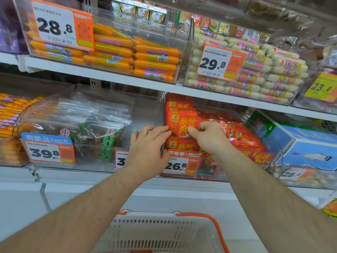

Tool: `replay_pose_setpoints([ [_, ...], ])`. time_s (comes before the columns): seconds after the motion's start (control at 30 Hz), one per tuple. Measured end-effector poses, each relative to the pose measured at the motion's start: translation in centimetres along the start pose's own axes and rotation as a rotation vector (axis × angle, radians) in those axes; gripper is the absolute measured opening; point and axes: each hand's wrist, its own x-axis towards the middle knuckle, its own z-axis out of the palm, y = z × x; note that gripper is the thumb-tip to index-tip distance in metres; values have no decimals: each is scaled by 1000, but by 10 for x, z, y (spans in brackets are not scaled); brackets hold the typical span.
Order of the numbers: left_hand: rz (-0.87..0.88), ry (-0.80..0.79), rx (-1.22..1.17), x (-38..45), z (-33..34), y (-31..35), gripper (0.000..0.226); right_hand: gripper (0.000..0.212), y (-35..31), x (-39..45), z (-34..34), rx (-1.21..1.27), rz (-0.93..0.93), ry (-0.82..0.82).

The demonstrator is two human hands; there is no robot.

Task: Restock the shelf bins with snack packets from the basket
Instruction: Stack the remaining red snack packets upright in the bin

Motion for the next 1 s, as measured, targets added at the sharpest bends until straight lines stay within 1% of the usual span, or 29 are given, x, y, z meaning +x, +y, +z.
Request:
replay_pose_setpoints([
  [0.07, 28, 55, -24, -2, -2, 0, 43, 30, 1, -1, 0, -2, -18, 30],
  [0.1, 63, 94, -47, -4, -4, 0, 40, 26, 1, -3, 0, -29, -45, 84],
  [0.13, 113, 137, -71, -7, -7, 0, 36, 20, 3, -7, 0, -80, -94, 177],
  [0.17, 168, 155, -97, -11, -10, 0, 32, 24, 4, -15, 1, -140, -172, 317],
  [0.2, 218, 142, -123, -16, -13, 0, 29, 32, 5, -25, 3, -159, -300, 477],
  [0.23, 254, 90, -145, -24, -14, -1, 28, 34, 6, -37, 8, -140, -473, 613],
  [0.27, 276, 17, -156, -34, -13, -4, 27, 31, 6, -50, 16, -104, -635, 685],
  [0.3, 285, -80, -151, -47, -12, -7, 27, 26, 10, -63, 30, -75, -756, 679],
  [0.33, 278, -203, -132, -63, -8, -11, 27, 21, 16, -74, 47, -53, -829, 611],
  [0.37, 249, -344, -107, -78, -6, -15, 27, 16, 26, -84, 69, -30, -850, 506],
  [0.4, 193, -490, -75, -93, -5, -18, 26, 14, 37, -94, 89, 2, -828, 389],
  [0.43, 117, -634, -29, -105, -4, -23, 27, 13, 49, -103, 111, 27, -764, 277],
  [0.47, 32, -761, 20, -115, -1, -28, 29, 13, 64, -111, 131, 35, -655, 170],
  [0.53, -101, -947, 75, -130, 1, -38, 34, 11, 97, -127, 169, -2, -381, -52],
  [0.57, -131, -1008, 89, -138, 1, -43, 34, 9, 114, -135, 188, -39, -253, -167],
  [0.67, -117, -1154, 174, -160, 6, -58, 35, 8, 159, -165, 241, -199, 83, -563],
  [0.73, -128, -1260, 177, -171, 9, -63, 36, 14, 177, -190, 268, -289, 218, -806],
  [0.8, -150, -1329, 133, -180, 14, -64, 31, 22, 185, -214, 285, -271, 315, -1036],
  [0.87, -161, -1375, 82, -188, 18, -66, 21, 29, 188, -235, 300, -198, 393, -1178],
  [0.93, -167, -1418, 69, -195, 20, -68, 12, 36, 190, -252, 313, -162, 446, -1269],
  [0.97, -171, -1434, 62, -197, 20, -69, 11, 38, 190, -260, 319, -162, 469, -1312],
  [1.0, -176, -1441, 57, -199, 19, -70, 16, 39, 190, -267, 324, -153, 489, -1353],
])
